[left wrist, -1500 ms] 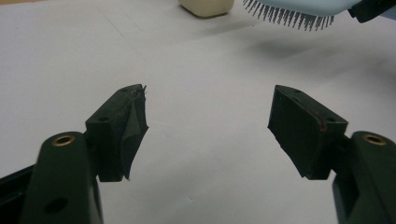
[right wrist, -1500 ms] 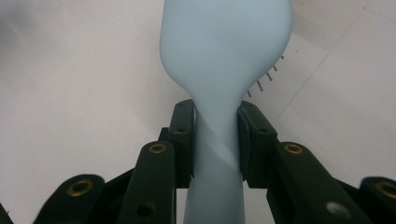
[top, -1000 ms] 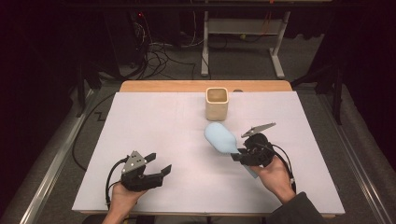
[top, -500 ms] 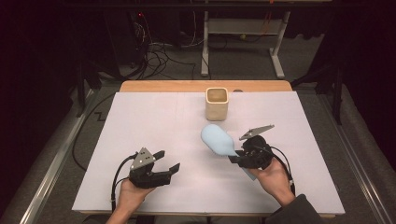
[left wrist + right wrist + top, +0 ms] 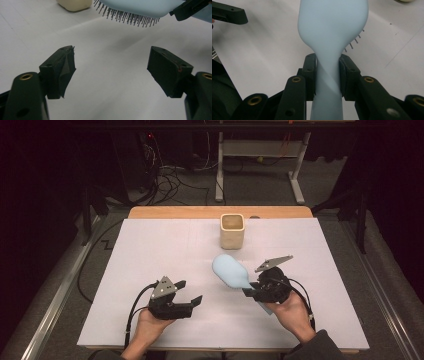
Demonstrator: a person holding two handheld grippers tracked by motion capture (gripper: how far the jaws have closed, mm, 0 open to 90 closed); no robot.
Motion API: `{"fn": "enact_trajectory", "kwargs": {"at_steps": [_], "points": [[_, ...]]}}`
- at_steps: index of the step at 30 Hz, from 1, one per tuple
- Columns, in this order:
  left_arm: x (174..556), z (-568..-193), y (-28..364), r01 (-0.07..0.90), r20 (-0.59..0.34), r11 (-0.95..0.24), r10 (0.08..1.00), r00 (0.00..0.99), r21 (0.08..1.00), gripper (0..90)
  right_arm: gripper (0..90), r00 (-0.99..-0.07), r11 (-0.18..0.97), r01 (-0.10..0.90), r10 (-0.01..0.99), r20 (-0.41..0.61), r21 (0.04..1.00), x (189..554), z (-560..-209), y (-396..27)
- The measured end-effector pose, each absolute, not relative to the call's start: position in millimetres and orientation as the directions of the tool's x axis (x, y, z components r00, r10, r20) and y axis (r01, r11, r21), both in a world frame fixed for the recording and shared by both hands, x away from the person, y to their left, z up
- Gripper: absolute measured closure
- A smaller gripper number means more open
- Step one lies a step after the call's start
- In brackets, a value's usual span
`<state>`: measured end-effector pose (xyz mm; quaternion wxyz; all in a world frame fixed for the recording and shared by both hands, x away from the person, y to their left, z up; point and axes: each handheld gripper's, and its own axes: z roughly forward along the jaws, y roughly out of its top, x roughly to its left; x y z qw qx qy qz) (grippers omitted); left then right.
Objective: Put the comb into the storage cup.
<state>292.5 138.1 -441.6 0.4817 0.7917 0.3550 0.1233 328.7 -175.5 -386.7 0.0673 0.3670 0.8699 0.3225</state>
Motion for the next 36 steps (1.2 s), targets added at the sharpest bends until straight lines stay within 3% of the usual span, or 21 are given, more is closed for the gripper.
{"fn": "enact_trajectory", "kwargs": {"at_steps": [36], "points": [[315,-440,95,0.442,-0.193,-0.319,0.584,0.788,0.839,15.4,71.3,-0.782,0.542,0.526,0.611,0.123,0.655,319,-379,-164]]}}
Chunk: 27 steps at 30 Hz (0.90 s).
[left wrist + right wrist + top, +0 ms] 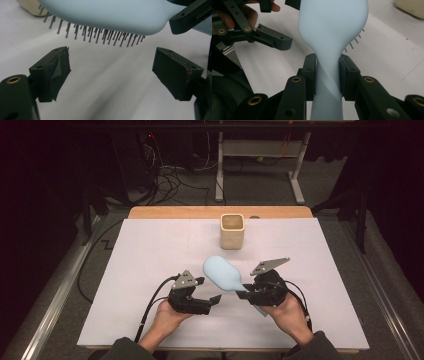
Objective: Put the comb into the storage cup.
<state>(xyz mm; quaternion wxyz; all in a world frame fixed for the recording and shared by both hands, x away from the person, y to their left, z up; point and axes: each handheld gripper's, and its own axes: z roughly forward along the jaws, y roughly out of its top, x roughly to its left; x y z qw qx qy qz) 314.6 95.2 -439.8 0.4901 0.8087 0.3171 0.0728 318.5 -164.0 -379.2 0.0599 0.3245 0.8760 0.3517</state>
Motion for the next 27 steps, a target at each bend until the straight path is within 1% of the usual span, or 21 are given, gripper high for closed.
{"fn": "enact_trajectory", "kwargs": {"at_steps": [10,20,27], "points": [[316,-440,87,0.446,-0.215,-0.314,0.56,0.8,0.838,15.0,71.2,-0.799,0.539,0.504,0.588,0.126,0.675,316,-379,-164],[317,-436,88,0.464,-0.25,-0.296,0.548,0.799,0.835,15.1,71.3,-0.812,0.547,0.493,0.569,0.131,0.677,317,-383,-163],[315,-430,85,0.446,-0.225,-0.302,0.554,0.801,0.842,16.1,71.3,-0.82,0.578,0.49,0.56,0.119,0.653,317,-390,-156]]}}
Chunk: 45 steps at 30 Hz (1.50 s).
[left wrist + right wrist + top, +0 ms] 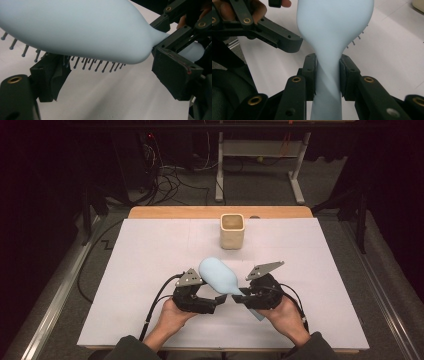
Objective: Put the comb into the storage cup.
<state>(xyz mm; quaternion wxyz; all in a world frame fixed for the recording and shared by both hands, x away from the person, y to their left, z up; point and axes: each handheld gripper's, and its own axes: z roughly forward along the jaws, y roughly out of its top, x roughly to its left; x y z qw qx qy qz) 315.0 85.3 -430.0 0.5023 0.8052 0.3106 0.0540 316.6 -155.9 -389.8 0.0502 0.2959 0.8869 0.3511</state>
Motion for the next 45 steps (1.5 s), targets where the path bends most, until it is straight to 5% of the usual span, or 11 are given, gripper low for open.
{"fn": "enact_trajectory", "kwargs": {"at_steps": [45], "points": [[326,-405,89,0.472,-0.29,-0.202,0.569,0.77,0.858,19.8,72.8,-0.856,0.615,0.426,0.512,0.074,0.664,316,-387,-130]]}}
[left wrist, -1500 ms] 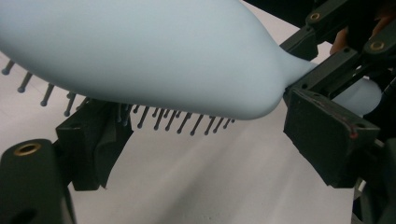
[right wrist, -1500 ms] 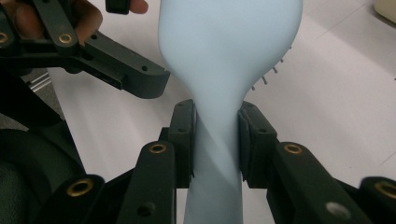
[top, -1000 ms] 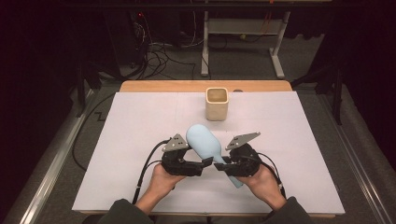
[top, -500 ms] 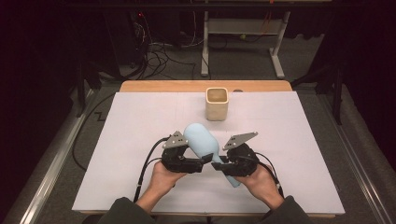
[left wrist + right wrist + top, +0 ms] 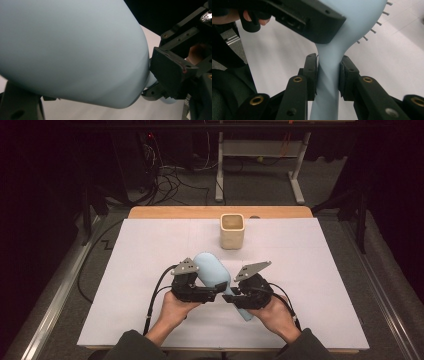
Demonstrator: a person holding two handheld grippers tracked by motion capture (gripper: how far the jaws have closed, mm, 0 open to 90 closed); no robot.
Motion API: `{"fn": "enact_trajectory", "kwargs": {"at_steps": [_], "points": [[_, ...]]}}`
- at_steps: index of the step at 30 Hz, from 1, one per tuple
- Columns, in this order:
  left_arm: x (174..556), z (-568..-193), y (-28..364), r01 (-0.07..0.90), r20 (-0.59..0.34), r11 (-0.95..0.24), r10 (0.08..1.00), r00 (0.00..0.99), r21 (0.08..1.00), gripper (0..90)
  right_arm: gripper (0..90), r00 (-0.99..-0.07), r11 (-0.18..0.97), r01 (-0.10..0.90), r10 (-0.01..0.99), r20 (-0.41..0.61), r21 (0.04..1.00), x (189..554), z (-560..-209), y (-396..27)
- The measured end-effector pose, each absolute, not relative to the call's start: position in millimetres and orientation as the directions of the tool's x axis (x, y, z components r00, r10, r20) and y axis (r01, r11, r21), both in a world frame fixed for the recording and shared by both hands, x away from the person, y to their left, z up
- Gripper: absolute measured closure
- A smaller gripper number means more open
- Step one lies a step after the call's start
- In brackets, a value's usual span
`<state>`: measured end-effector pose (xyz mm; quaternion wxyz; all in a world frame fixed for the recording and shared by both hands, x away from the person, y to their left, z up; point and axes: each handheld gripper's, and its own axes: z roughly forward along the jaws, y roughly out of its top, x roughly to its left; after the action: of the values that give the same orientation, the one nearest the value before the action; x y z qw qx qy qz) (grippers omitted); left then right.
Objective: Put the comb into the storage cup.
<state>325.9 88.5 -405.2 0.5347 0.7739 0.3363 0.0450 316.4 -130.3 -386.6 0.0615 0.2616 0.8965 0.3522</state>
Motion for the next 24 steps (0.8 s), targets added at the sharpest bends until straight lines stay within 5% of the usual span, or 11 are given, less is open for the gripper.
{"fn": "enact_trajectory", "kwargs": {"at_steps": [24], "points": [[323,-383,99,0.47,-0.323,-0.17,0.528,0.786,0.866,41.9,72.8,-0.852,0.623,0.451,0.514,0.101,0.639,329,-392,-120]]}}
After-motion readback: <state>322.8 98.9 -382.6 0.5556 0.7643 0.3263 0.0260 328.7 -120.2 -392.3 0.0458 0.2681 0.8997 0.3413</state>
